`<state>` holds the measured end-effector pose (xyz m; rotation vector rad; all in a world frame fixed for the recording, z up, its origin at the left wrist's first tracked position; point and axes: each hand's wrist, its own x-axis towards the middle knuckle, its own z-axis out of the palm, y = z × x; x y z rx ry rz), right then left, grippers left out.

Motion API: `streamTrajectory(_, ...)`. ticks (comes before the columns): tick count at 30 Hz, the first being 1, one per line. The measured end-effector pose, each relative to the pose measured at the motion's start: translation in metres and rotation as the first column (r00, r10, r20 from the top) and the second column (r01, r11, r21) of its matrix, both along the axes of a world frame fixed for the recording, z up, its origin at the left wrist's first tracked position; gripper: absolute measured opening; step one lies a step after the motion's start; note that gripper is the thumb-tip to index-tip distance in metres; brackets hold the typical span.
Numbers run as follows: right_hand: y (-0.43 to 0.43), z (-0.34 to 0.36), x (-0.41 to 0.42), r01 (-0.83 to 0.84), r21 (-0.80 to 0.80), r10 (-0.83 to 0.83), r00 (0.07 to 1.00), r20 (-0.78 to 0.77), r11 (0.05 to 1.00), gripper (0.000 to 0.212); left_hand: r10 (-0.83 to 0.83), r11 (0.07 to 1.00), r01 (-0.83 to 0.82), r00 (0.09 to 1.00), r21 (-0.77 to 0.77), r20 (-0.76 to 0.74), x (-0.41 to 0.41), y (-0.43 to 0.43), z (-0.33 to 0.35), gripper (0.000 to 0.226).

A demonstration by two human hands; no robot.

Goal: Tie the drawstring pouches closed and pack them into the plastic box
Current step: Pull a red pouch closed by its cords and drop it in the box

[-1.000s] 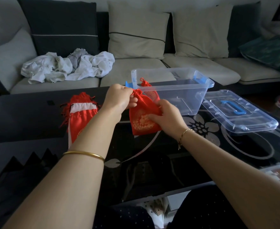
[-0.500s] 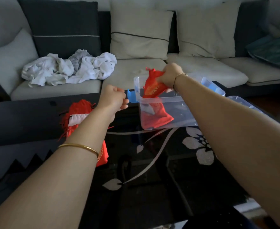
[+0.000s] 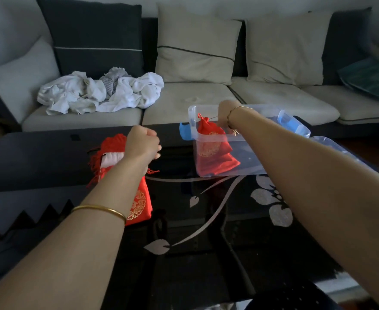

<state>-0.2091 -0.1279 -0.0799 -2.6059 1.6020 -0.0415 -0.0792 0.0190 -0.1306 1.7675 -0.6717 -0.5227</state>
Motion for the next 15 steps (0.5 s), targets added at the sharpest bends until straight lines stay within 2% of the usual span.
streamTrajectory(2, 0.015, 0.005, 0.005, 0.022, -0.103, 0.003, 0.972, 0.236, 0.994, 0.013, 0.112, 0.993, -0.115, 0.989, 0.024, 0.101, 0.008, 0.009, -0.006, 0.025)
streamTrajectory(3, 0.027, 0.004, 0.01, 0.023, -0.144, 0.032, 0.929, 0.37, 0.989, 0.019, 0.178, 0.982, -0.184, 0.975, 0.042, 0.131, 0.014, 0.012, -0.013, 0.029)
streamTrajectory(5, 0.065, -0.002, 0.022, -0.09, -0.113, 0.136, 0.853, 0.504, 0.989, 0.023, 0.286, 0.947, -0.306, 0.943, 0.101, 0.173, 0.02, 0.026, -0.024, 0.033)
streamTrajectory(7, 0.101, -0.023, 0.039, -0.288, 0.099, 0.199, 0.835, 0.514, 0.953, 0.023, 0.354, 0.904, -0.398, 0.902, 0.159, 0.245, 0.019, 0.043, -0.029, 0.036)
streamTrajectory(9, 0.129, -0.051, 0.05, -0.366, 0.282, 0.214, 0.866, 0.452, 0.887, 0.03, 0.35, 0.883, -0.415, 0.894, 0.221, 0.28, 0.019, 0.057, -0.038, 0.037)
streamTrajectory(11, 0.138, -0.078, 0.063, -0.36, 0.347, 0.207, 0.89, 0.407, 0.866, 0.033, 0.338, 0.862, -0.423, 0.891, 0.28, 0.304, 0.025, 0.068, -0.047, 0.039)
streamTrajectory(15, 0.14, -0.11, 0.082, -0.291, 0.41, 0.098, 0.897, 0.43, 0.864, 0.033, 0.288, 0.856, -0.372, 0.92, 0.36, 0.266, 0.031, 0.072, -0.052, 0.045)
